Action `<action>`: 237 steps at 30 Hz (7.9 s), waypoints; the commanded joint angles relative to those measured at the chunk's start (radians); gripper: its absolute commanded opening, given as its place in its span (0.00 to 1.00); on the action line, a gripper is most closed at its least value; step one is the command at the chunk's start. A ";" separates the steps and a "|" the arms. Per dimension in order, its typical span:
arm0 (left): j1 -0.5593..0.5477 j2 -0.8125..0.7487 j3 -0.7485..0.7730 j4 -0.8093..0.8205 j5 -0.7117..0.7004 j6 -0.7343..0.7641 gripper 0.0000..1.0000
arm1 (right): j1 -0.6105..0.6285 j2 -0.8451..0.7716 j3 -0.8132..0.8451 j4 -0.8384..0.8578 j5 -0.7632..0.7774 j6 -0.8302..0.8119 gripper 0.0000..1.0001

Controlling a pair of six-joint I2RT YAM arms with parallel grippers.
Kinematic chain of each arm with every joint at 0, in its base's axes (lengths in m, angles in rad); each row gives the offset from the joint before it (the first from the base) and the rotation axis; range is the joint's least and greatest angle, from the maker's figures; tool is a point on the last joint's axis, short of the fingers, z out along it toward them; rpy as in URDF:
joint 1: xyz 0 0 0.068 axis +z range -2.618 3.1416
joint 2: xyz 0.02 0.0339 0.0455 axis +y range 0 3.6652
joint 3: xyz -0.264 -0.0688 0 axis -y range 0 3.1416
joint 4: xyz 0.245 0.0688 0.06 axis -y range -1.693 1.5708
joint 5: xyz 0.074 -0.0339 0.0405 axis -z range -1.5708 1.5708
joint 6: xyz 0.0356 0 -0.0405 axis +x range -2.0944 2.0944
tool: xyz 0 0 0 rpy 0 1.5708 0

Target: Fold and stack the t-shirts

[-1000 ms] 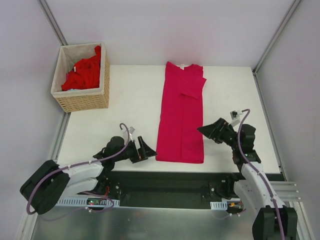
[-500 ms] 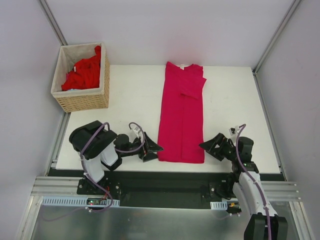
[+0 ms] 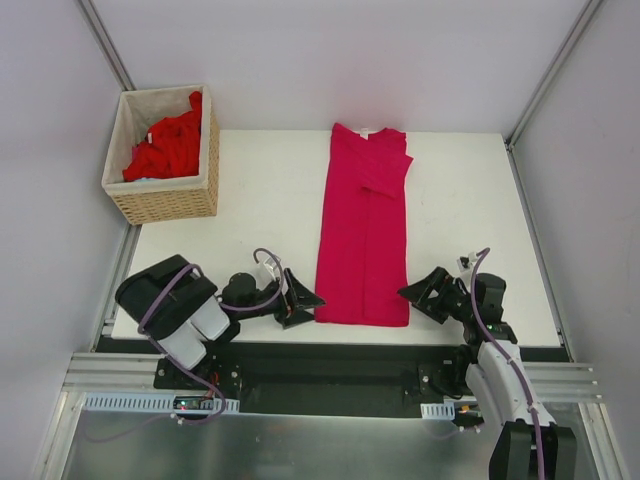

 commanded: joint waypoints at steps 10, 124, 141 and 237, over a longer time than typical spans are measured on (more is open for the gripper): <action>0.022 -1.058 -0.102 -1.028 -0.154 0.229 0.96 | -0.007 -0.008 0.017 0.015 -0.020 -0.010 0.89; -0.092 -0.241 0.168 -0.959 -0.304 0.273 0.36 | -0.007 -0.036 0.022 -0.043 0.011 -0.019 0.89; -0.145 -0.300 0.079 -0.922 -0.328 0.198 0.32 | -0.007 -0.031 0.022 -0.059 0.028 -0.023 0.89; -0.148 -0.207 0.178 -0.952 -0.327 0.234 0.00 | 0.410 0.141 0.193 -0.388 0.376 0.032 0.83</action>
